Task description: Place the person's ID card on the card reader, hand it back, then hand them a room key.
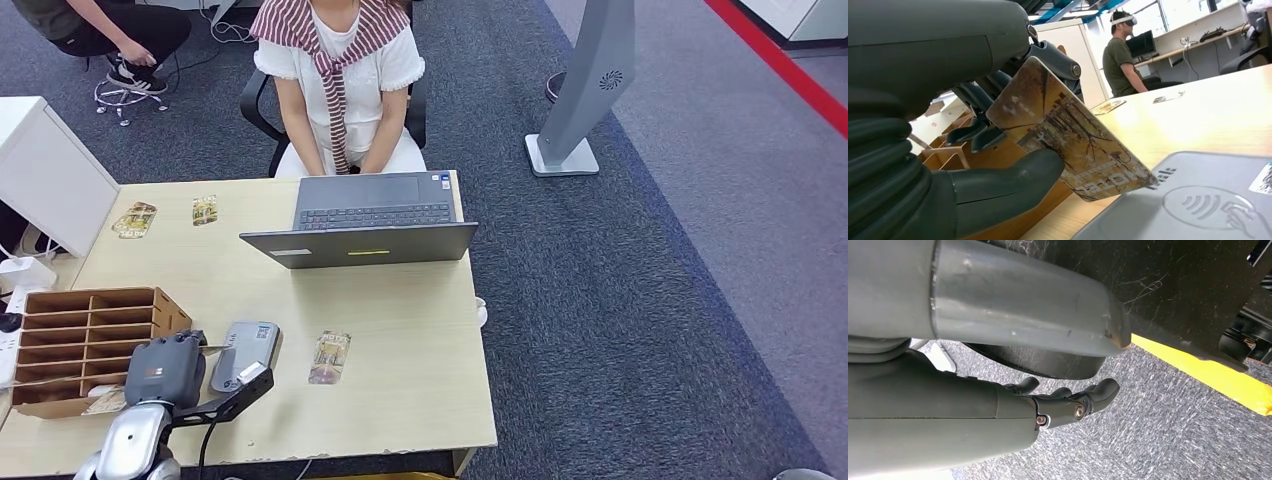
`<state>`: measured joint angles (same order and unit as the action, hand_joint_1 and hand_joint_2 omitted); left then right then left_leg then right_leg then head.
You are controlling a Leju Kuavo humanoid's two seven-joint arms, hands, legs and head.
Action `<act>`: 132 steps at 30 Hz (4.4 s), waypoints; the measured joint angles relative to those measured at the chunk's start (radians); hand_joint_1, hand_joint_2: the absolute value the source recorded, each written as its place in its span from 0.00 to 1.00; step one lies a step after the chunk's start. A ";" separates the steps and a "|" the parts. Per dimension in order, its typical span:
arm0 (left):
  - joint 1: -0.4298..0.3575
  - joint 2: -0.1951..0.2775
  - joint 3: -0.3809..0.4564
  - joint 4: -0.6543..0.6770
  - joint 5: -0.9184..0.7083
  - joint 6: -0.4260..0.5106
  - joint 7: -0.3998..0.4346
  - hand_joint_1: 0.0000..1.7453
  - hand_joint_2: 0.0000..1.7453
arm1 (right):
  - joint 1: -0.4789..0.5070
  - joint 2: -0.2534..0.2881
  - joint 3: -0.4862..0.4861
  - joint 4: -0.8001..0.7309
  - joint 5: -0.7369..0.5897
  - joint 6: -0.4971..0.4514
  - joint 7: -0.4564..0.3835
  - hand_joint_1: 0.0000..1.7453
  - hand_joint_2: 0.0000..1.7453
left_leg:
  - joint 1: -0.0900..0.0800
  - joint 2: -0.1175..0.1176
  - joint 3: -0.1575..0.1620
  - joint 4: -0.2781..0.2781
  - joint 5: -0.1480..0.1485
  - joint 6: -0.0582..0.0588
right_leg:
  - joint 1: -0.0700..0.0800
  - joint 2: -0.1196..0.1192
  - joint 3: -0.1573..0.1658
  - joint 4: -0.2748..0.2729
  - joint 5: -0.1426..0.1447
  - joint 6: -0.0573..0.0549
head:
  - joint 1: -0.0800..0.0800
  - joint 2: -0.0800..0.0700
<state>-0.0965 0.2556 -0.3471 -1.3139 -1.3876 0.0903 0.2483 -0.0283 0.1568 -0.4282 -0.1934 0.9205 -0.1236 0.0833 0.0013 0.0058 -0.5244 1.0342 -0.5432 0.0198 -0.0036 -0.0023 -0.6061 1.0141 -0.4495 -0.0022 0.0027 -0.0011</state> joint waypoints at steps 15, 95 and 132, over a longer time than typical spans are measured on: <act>-0.119 0.026 -0.001 -0.025 -0.027 0.220 -0.045 1.00 1.00 | 0.000 0.000 -0.012 0.000 0.011 0.002 -0.011 0.00 0.00 | 0.000 0.000 -0.001 0.000 0.002 -0.001 | 0.000 0.000 -0.001 0.000 0.001 0.000 | 0.000 0.000; 0.527 0.159 0.212 -0.606 -0.036 0.392 -0.115 0.00 1.00 | 0.014 0.010 -0.105 -0.001 0.020 -0.039 -0.006 0.00 0.00 | 0.000 0.005 -0.010 0.000 0.006 -0.002 | -0.001 0.004 -0.011 0.000 0.007 -0.002 | 0.000 0.000; 0.413 0.111 0.254 -0.343 0.061 0.298 -0.109 0.00 1.00 | 0.011 0.010 -0.115 -0.001 0.083 -0.022 -0.003 0.00 0.00 | 0.000 0.002 -0.011 0.000 0.006 -0.002 | 0.000 0.003 -0.011 0.000 0.007 -0.002 | 0.000 0.000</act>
<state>0.3162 0.3667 -0.0932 -1.6573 -1.3266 0.3881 0.1394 -0.0174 0.1671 -0.5437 -0.1944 1.0040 -0.1454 0.0805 0.0016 0.0077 -0.5351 1.0341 -0.5372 0.0174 -0.0038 0.0003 -0.6169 1.0139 -0.4421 -0.0042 0.0027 -0.0011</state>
